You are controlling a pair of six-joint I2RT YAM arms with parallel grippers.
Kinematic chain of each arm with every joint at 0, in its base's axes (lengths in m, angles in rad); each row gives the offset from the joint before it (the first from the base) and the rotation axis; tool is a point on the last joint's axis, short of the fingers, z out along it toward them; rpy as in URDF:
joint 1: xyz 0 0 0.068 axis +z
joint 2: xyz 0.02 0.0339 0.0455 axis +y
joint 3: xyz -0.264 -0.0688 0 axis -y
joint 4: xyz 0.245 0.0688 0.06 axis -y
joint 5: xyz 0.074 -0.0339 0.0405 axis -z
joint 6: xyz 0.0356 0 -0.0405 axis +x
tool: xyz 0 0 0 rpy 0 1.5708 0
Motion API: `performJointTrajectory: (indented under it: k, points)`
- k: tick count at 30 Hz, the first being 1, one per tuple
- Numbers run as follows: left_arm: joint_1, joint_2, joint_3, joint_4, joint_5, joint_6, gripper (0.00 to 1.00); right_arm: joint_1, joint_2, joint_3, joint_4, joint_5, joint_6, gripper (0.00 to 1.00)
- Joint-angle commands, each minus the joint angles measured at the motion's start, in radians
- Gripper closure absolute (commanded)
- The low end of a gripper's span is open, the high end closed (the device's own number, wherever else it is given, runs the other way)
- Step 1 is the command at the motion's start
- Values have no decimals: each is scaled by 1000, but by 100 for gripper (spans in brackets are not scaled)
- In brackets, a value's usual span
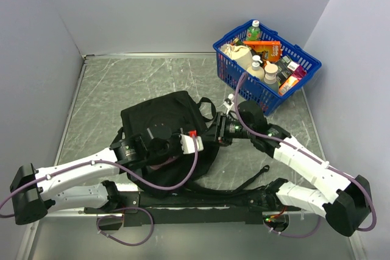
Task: Pack the student bag
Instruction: Adjust the student bag at the center of the board, then zip the student bag at the center of the board.
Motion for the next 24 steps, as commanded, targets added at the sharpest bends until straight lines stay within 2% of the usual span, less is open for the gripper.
performJointTrajectory:
  k: [1,5,8,16,24]
  points:
    - [37,-5,103,39,-5,34,99,5,8,168,-251,201,-291,50]
    - [54,-15,124,51,-20,49,99,4,-14,144,-268,427,-435,49]
    - [69,-31,104,77,-29,73,99,-3,-41,93,-248,534,-509,52]
    - [97,-60,72,114,-37,104,99,-1,-72,-22,-98,602,-682,51]
    - [105,-61,60,146,-28,120,99,48,-116,-90,158,581,-719,54]
